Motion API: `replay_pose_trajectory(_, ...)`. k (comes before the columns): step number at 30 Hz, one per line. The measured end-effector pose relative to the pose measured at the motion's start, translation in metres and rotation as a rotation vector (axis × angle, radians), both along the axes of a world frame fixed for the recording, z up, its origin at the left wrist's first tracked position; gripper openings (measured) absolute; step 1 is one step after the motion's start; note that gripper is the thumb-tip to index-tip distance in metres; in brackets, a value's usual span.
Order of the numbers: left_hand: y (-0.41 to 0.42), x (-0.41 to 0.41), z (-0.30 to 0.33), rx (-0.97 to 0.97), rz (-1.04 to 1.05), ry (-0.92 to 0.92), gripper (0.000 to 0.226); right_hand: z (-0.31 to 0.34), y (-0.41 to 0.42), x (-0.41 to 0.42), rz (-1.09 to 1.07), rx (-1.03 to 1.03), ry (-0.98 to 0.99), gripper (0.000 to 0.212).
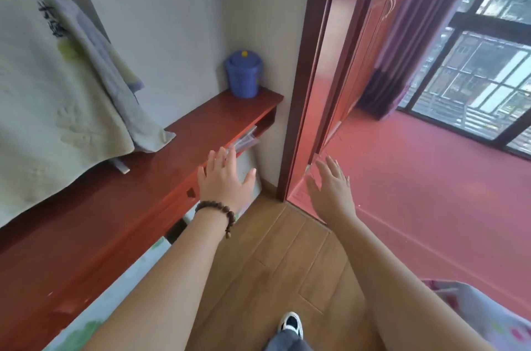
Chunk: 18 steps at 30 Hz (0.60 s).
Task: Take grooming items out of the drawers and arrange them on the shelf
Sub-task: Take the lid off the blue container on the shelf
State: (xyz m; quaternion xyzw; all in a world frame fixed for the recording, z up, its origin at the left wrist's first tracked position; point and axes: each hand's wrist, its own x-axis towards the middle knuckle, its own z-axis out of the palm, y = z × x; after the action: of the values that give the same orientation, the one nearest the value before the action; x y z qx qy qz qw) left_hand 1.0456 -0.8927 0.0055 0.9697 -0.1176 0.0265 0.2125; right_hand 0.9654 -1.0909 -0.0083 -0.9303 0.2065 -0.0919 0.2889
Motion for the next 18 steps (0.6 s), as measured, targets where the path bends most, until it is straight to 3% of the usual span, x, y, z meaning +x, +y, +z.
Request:
replay_pose_trajectory(7, -0.06, 0.095, 0.018, -0.046, 0.143, -0.024, 0.071, 0.016, -0.061, 0.119, 0.121, 0.007, -0.019, 0.051)
replay_pose_trajectory(18, -0.093, 0.231, 0.008, -0.04, 0.272, -0.032, 0.071, 0.0, -0.089, 0.282, 0.261, 0.05, -0.055, 0.05)
